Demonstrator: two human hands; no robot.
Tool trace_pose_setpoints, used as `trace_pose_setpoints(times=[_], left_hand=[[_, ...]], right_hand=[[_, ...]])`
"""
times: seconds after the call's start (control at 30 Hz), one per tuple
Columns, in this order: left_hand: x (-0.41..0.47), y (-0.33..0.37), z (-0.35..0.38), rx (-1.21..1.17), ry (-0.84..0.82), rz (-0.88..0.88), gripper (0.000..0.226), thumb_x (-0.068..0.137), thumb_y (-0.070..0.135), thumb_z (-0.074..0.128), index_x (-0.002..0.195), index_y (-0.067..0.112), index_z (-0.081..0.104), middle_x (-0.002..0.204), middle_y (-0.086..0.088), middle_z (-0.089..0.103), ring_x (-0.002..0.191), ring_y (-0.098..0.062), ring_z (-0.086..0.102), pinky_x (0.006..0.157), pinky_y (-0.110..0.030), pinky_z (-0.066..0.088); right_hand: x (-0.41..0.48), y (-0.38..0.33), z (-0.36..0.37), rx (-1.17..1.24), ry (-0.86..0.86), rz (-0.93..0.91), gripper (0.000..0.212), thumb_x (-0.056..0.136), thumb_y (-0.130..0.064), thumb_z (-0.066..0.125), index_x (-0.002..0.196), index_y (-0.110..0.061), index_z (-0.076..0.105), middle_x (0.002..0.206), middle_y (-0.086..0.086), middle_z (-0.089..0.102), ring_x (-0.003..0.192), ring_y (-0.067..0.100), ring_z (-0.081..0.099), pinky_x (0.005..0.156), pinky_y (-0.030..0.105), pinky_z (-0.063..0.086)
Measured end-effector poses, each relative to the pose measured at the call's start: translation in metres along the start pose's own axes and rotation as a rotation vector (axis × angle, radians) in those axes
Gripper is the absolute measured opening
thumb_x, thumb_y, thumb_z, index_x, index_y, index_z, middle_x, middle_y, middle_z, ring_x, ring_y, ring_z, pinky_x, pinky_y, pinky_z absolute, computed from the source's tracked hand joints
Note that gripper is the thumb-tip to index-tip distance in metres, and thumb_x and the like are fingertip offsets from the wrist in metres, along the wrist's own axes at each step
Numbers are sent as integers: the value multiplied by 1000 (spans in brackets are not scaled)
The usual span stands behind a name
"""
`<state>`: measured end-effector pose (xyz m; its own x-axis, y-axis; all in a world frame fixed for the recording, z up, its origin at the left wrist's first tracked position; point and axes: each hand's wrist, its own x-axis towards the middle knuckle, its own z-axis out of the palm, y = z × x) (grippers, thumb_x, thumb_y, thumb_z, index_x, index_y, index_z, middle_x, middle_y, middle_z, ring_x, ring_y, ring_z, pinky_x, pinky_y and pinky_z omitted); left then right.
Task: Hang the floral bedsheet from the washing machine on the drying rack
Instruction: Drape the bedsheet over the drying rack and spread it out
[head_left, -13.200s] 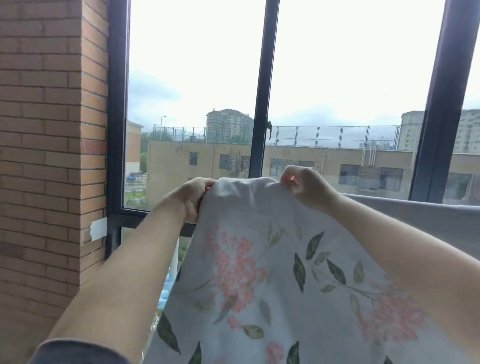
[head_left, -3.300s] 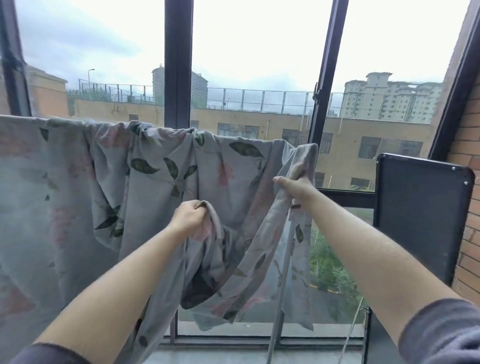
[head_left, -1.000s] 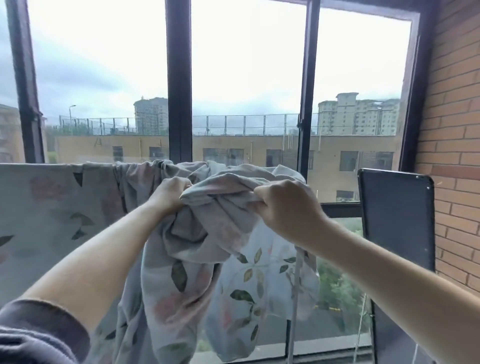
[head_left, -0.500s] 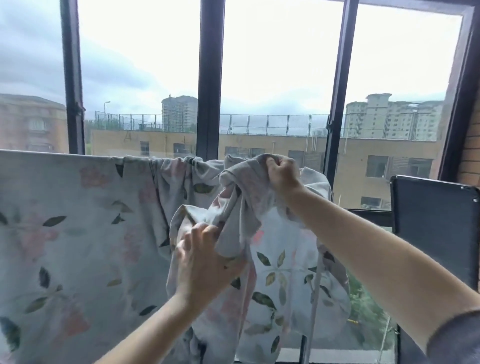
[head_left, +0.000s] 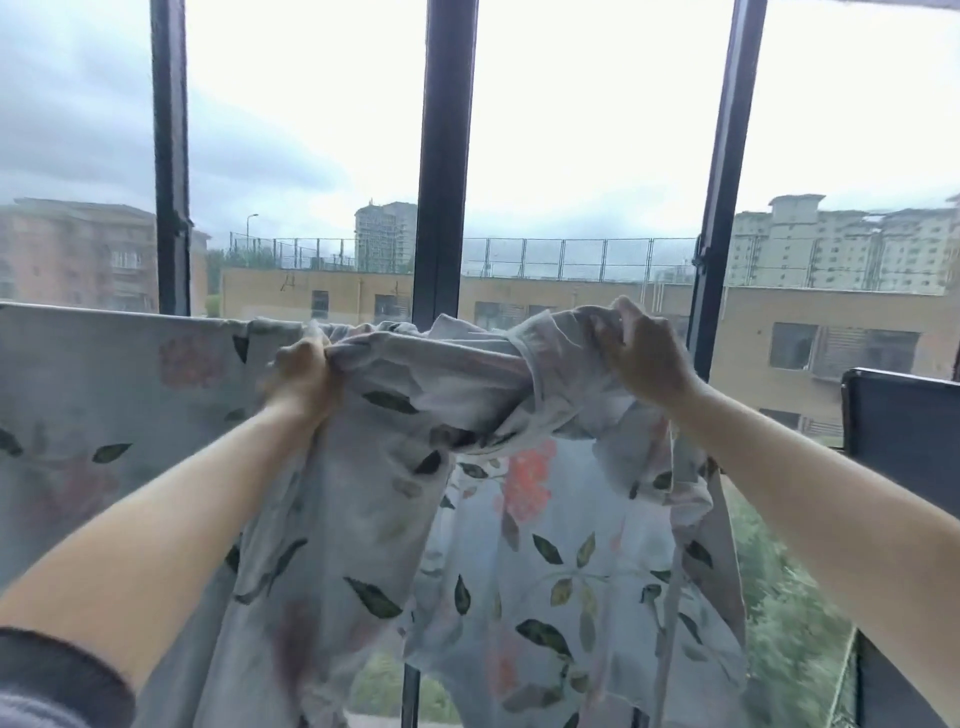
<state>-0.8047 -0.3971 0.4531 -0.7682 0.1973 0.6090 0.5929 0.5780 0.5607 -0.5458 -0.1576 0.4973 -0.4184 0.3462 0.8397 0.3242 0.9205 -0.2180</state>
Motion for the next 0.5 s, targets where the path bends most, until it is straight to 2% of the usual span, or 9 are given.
trace_pose_setpoints(times=[0.07, 0.13, 0.2, 0.23, 0.3, 0.37, 0.43, 0.47, 0.5], left_hand=[[19, 16, 4, -228, -2, -68, 17, 92, 30, 46, 101, 17, 49, 100, -15, 62, 88, -32, 58, 77, -41, 51], [29, 33, 9, -296, 24, -43, 13, 93, 18, 41, 99, 12, 51, 92, -14, 60, 84, -30, 56, 73, -40, 50], [36, 45, 11, -266, 73, 22, 14, 91, 17, 38, 94, 12, 51, 86, -13, 59, 83, -30, 56, 73, -39, 49], [43, 47, 12, -245, 72, 49, 15, 91, 18, 38, 91, 12, 51, 85, -12, 58, 83, -30, 56, 75, -39, 50], [59, 52, 13, -198, 18, 88, 17, 91, 19, 38, 86, 11, 52, 82, -9, 56, 82, -28, 55, 76, -40, 49], [75, 58, 15, -151, -26, 134, 21, 92, 16, 36, 77, 11, 48, 76, -7, 53, 79, -27, 54, 71, -40, 48], [97, 60, 18, -51, -48, 222, 18, 94, 14, 35, 79, 11, 44, 76, -6, 49, 74, -23, 49, 65, -36, 42], [109, 61, 20, -12, -63, 267, 15, 94, 14, 35, 82, 10, 43, 75, -5, 48, 73, -23, 48, 64, -35, 40], [121, 61, 22, -6, -84, 304, 13, 93, 14, 35, 84, 11, 44, 73, -4, 47, 74, -23, 49, 64, -34, 41]], right_hand=[[5, 0, 7, -297, -2, -102, 28, 100, -38, 39, 109, -13, 45, 75, 1, 58, 63, 24, 57, 61, 31, 41], [8, -3, 15, -479, 71, -221, 25, 96, -24, 47, 117, -12, 42, 96, 8, 58, 81, 28, 59, 70, 39, 48], [0, -9, 27, -507, 155, -446, 37, 82, -4, 55, 117, -10, 44, 111, 14, 53, 98, 32, 54, 81, 49, 48], [-7, -12, 36, -468, 194, -606, 42, 76, -2, 59, 115, -10, 47, 113, 13, 52, 102, 31, 51, 83, 50, 48], [-27, -18, 51, -374, 161, -931, 39, 76, -12, 65, 114, -16, 56, 118, 7, 54, 109, 26, 48, 89, 50, 46], [-46, -23, 64, -404, 25, -1156, 34, 83, -32, 62, 117, -26, 62, 128, 3, 58, 122, 23, 47, 101, 55, 36], [-59, -36, 92, -541, -130, -1271, 42, 87, -47, 53, 127, -33, 57, 139, 1, 53, 134, 24, 41, 107, 61, 25], [-62, -46, 111, -615, -148, -1299, 43, 88, -44, 51, 131, -34, 54, 140, 0, 52, 134, 25, 42, 108, 62, 23], [-61, -53, 127, -664, -127, -1279, 41, 89, -33, 52, 130, -32, 53, 135, -1, 56, 129, 25, 47, 108, 62, 24]])
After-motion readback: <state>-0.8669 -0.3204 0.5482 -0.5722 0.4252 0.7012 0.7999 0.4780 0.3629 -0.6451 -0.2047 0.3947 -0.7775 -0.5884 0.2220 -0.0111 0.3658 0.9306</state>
